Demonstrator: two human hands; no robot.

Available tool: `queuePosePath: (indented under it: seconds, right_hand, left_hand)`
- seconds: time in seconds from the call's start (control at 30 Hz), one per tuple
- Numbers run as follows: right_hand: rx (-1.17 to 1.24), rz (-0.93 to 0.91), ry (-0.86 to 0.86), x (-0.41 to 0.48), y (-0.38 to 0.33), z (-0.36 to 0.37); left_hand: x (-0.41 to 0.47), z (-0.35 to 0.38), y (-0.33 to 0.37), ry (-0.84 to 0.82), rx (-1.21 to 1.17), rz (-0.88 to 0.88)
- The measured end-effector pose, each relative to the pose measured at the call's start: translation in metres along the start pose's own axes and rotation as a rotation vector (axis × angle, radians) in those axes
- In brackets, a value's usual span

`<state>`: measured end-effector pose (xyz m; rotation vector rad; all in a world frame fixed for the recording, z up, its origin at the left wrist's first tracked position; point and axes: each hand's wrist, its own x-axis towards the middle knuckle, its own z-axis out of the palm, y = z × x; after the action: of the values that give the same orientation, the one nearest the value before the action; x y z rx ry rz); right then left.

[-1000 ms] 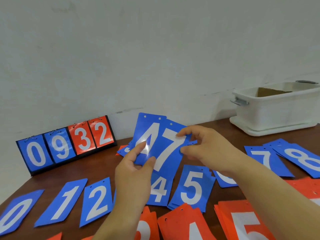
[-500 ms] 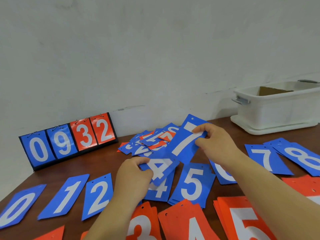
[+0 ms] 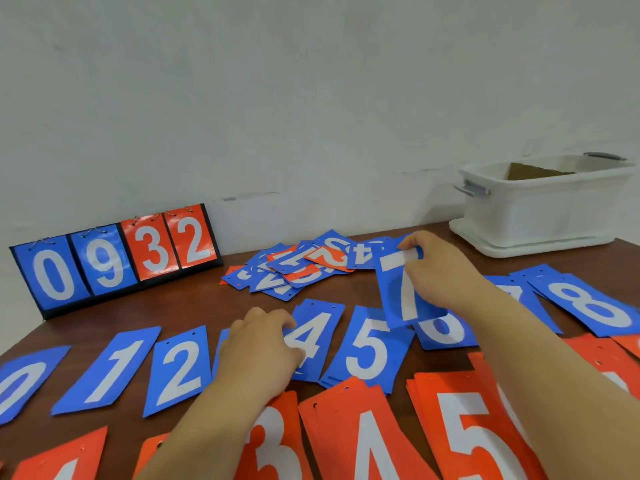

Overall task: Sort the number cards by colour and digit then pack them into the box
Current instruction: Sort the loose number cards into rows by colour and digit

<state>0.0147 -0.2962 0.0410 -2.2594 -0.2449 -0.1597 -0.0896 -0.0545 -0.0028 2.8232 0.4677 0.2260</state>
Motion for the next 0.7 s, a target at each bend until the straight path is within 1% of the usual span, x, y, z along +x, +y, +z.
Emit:
queuePosePath:
  seconds: [0.1,0.27,0.37,0.6,0.7]
  right_hand:
    - [-0.194,0.039,0.022,0.004,0.01,-0.018]
    - [-0.334,0.179,0.053,0.012,0.035,-0.044]
    - [-0.396,0.271,0.067,0.017,0.048,-0.055]
    - [-0.538,0.504,-0.074,0.044,0.085,-0.049]
    - [-0.525,0.493,-0.02,0.031,0.067,-0.043]
  left_hand:
    - [0.004,0.006,0.0,-0.013,-0.078,0.036]
    - [0.01,0.013,-0.001,-0.006,-0.173,0.048]
    - [0.013,0.016,-0.003,-0.01,-0.203,0.04]
    - [0.016,0.019,-0.004,0.029,-0.218,0.057]
    - [0.017,0.021,-0.005,0.031,-0.22,0.058]
